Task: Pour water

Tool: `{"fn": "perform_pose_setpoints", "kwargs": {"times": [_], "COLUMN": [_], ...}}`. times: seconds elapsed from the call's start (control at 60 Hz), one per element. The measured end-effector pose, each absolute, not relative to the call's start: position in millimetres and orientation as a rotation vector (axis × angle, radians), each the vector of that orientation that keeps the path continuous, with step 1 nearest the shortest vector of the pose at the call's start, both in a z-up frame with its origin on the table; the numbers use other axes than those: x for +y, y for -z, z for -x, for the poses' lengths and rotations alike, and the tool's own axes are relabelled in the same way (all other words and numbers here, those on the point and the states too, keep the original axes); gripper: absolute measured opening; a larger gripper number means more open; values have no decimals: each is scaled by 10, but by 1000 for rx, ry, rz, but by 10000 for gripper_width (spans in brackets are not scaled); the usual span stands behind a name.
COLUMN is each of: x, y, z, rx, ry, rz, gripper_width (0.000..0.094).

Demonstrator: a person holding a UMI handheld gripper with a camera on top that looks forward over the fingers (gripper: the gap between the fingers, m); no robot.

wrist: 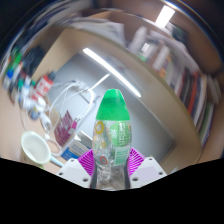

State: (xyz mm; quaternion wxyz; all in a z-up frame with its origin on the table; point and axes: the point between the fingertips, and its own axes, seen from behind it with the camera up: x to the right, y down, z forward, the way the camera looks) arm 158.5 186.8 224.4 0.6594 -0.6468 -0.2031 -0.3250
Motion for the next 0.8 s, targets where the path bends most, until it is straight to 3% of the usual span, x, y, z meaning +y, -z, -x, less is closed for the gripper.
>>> {"fn": "perform_pose_setpoints", "kwargs": {"times": [0.117, 0.2, 0.533, 0.8], "x": [1815, 1921, 2222, 2137], "y": [-2002, -1741, -1022, -1061], "z": [-1735, -1864, -1944, -2031], "rx": [-77, 53, 11, 54], "ry": [258, 105, 80, 77], "rz": [1531, 1553, 1618, 1571], "gripper_width": [367, 386, 447, 527]}}
